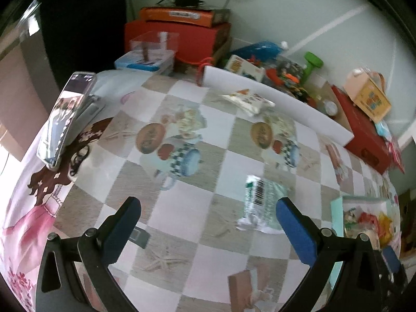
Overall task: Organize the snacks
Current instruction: 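Move both open grippers back over the table toward the remaining snacks, then grasp the green wrapped packet with the right gripper while the left grasps the white snack bag, then carry the green packet and white bag over the tray and open both grippers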
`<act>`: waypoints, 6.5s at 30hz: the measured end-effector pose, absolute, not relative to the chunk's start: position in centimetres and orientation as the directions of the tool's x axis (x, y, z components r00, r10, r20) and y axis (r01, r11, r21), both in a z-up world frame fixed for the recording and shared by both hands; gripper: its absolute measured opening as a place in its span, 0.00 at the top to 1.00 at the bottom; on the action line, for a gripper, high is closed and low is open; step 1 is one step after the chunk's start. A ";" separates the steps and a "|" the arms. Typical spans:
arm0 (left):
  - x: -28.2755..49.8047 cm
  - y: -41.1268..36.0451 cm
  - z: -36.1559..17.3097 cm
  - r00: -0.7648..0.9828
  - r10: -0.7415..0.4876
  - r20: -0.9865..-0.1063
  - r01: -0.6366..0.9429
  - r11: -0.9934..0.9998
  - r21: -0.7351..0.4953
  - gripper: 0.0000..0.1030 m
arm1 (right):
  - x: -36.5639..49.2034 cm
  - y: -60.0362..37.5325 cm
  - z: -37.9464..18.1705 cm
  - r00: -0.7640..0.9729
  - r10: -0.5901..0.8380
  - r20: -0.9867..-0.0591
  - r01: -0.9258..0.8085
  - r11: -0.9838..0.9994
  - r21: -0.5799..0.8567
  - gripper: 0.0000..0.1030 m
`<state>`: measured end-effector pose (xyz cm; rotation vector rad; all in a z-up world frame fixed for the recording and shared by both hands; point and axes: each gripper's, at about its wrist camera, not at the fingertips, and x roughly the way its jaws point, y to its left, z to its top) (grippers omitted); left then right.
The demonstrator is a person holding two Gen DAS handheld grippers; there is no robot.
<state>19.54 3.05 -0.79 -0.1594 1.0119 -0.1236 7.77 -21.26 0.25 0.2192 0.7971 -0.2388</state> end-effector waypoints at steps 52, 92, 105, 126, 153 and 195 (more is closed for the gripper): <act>24.8 5.8 -6.0 0.486 -0.093 -0.869 -0.006 0.994 -0.110 0.00 | 20.8 -10.4 -7.1 0.579 0.027 -0.815 0.115 0.987 0.115 0.00; 24.8 3.7 -4.7 0.497 -0.169 -0.851 0.066 0.985 -0.157 0.00 | 20.1 -15.7 -4.4 0.607 -0.011 -0.794 0.187 0.974 0.129 0.49; 29.2 -2.9 -2.0 0.498 -0.239 -0.834 0.283 0.953 -0.104 0.00 | 19.0 -20.0 -1.0 0.642 -0.038 -0.765 0.226 0.964 0.141 0.49; 39.1 -8.8 -4.1 0.453 -0.262 -0.852 0.463 0.886 -0.027 0.27 | 18.2 -23.2 -2.6 0.620 -0.026 -0.784 0.265 0.948 0.178 0.49; 25.1 -6.9 -1.5 0.539 -0.321 -0.778 0.312 0.935 -0.170 0.48 | 11.4 -24.4 1.6 0.674 -0.057 -0.737 0.326 0.917 0.228 0.49; 7.0 -21.1 2.7 0.443 -0.538 -0.717 0.666 0.733 -0.138 0.48 | -2.7 -38.0 3.5 0.655 -0.252 -0.713 0.644 0.680 0.351 0.49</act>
